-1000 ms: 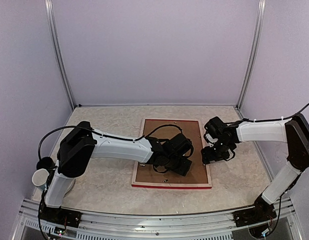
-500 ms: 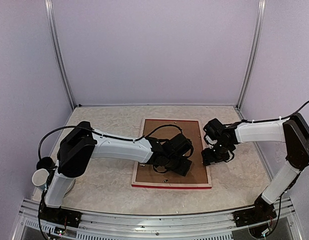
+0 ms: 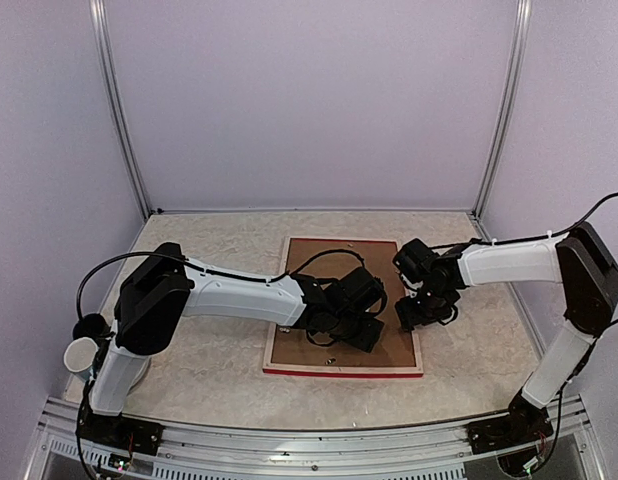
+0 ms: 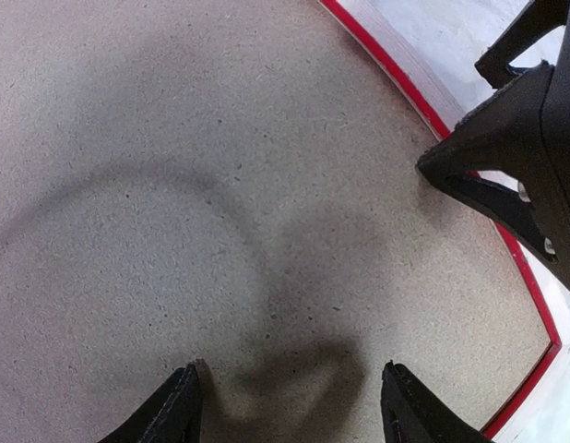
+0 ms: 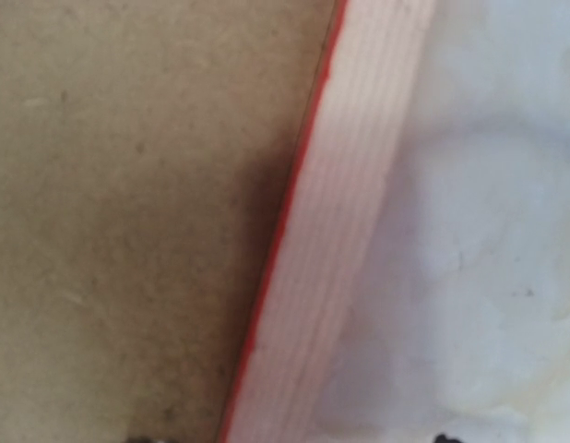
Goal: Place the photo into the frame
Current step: Press the fastener onto the backboard.
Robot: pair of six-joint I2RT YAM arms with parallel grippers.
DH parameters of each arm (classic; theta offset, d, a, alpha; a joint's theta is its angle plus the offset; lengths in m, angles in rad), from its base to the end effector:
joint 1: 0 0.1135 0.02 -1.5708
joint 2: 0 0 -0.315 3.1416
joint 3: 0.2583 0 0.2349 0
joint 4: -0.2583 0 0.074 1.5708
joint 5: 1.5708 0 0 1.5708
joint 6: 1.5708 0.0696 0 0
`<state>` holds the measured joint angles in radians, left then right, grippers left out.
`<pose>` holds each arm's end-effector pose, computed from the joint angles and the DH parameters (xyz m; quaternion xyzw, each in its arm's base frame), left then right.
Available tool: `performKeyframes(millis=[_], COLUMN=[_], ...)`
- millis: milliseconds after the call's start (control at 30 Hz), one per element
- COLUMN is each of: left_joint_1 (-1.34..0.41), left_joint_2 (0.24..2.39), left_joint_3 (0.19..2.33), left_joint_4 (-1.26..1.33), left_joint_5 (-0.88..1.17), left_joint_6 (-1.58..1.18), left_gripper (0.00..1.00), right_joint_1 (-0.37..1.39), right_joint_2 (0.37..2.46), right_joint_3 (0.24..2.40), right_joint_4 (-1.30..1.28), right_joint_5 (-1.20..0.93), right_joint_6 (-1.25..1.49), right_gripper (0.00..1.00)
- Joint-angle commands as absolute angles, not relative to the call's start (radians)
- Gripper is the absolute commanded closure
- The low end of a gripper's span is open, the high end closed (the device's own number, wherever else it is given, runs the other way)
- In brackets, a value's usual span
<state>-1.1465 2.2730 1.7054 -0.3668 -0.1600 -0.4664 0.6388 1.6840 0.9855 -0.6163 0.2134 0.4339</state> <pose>0.2291 -0.4803 0.1677 0.2922 0.9009 -0.1726 0.2706 0.2529 0.1694 0.1890 -0.0873 0.9824 -0.0259 0.1631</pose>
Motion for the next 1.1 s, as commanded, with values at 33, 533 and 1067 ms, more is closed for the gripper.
performKeyframes(millis=[33, 533, 1067], left_joint_1=[-1.154, -1.154, -1.154], left_joint_2=[2.281, 2.276, 2.275], left_joint_3=[1.694, 1.692, 1.694], left_joint_4=[-0.371, -0.365, -0.366], left_joint_5=[-0.156, -0.151, -0.144], left_joint_6=[-0.468, -0.469, -0.471], left_gripper=[0.34, 0.34, 0.34], right_joint_1=[0.647, 0.646, 0.603], right_joint_2=[1.718, 1.598, 1.662], right_joint_3=[0.92, 0.973, 0.942], right_joint_4=[-0.642, -0.671, -0.596], right_joint_5=[0.129, 0.155, 0.143], right_joint_6=[0.423, 0.493, 0.487], right_gripper=[0.32, 0.42, 0.45])
